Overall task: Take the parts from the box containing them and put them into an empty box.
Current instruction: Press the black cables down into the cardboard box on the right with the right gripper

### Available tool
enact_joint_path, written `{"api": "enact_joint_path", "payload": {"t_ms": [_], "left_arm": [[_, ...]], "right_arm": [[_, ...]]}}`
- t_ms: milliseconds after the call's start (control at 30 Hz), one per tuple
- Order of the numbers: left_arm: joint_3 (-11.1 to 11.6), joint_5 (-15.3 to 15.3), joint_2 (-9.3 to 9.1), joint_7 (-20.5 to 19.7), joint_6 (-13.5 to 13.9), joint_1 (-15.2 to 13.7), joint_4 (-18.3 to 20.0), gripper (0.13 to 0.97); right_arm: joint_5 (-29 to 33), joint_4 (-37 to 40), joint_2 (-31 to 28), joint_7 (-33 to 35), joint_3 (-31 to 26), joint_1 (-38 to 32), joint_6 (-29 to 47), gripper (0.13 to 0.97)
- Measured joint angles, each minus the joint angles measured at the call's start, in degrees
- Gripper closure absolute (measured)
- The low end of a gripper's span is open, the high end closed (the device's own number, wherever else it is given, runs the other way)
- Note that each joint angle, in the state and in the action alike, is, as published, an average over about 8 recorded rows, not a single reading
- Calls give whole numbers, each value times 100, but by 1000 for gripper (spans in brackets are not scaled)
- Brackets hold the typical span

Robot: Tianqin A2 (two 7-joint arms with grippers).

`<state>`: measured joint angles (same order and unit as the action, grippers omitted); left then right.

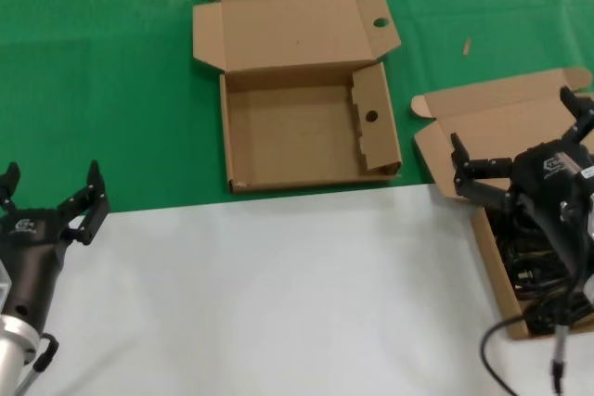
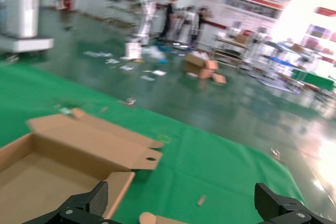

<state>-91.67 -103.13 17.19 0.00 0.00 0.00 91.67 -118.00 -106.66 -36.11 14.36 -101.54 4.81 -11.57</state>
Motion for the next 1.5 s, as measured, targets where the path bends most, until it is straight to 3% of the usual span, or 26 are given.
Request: {"api": "enact_joint_path", "payload": {"t_ms": [200,333,500,667,867,1033,1233,1500], "left_arm": [[0,0,0,0,0,0,0,482],[0,0,0,0,0,0,0,587],[0,0,0,0,0,0,0,682],[0,0,0,0,0,0,0,776],[0,0,0,0,0,0,0,868],[0,0,0,0,0,0,0,898],[0,0,0,0,0,0,0,933],[0,0,0,0,0,0,0,956]], "right_arm": [[-1593,-464,-1613,1167,-366,13,120,129],[-2105,-579,-2696,1354,-560,-28,603,129],[-1734,-492,-3893,463,-1085,-513,1570,129],[-939,-314,-4647,-668,-1834,-1467,2668,129],[464,-83,-4854,-2144,-2625,-2845,4142,129],[1670,80,-4625,-3263,-2772,-3565,5324,129],[2572,295,-4265,-3934,-2371,-3625,6244,129],[3079,627,-3961,-4006,-1826,-3452,6963,135]]}}
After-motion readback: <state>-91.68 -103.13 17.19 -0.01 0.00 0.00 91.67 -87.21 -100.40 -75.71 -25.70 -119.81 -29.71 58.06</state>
